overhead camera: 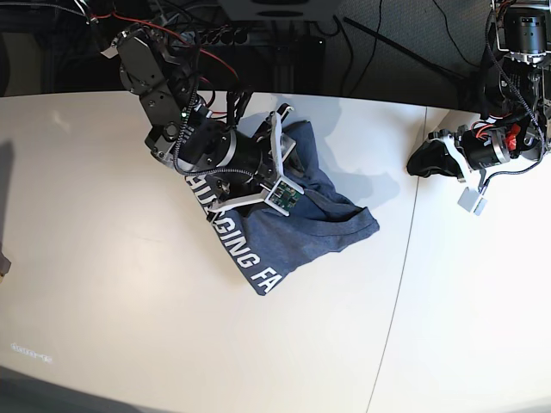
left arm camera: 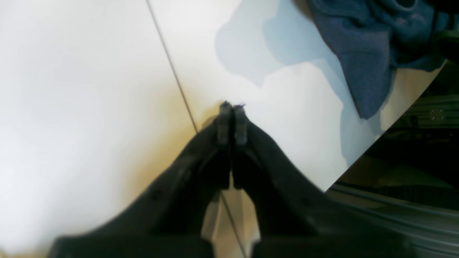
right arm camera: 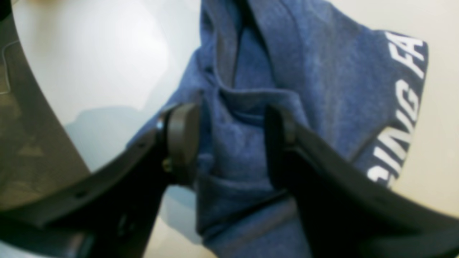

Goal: Fold the T-shirt properly
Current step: 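Press and tuck the folded bundle with the right gripper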

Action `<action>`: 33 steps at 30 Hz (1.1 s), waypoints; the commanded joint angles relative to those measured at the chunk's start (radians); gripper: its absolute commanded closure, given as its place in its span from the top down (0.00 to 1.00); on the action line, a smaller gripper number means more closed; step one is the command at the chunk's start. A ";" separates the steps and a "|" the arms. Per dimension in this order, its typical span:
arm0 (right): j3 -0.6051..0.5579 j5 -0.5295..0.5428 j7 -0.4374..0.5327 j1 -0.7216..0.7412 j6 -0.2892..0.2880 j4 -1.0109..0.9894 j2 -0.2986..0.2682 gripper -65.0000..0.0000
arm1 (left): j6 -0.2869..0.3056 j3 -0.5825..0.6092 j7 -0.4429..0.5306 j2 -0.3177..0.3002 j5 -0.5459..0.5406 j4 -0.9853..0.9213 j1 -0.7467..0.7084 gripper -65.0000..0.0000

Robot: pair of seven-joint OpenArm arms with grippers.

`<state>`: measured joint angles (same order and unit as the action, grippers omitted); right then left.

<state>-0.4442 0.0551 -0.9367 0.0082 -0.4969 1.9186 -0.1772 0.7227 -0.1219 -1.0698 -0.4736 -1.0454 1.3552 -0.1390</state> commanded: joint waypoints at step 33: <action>0.004 -0.204 0.023 0.010 0.213 0.021 0.003 0.00 | -0.025 -0.004 -0.011 -0.014 0.011 0.009 0.003 0.00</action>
<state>-0.4442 -0.1513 -0.9363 0.0082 -0.3454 1.9240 -0.1768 0.7227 -0.1219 -1.0698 -0.4736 -1.0458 1.3552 -0.1390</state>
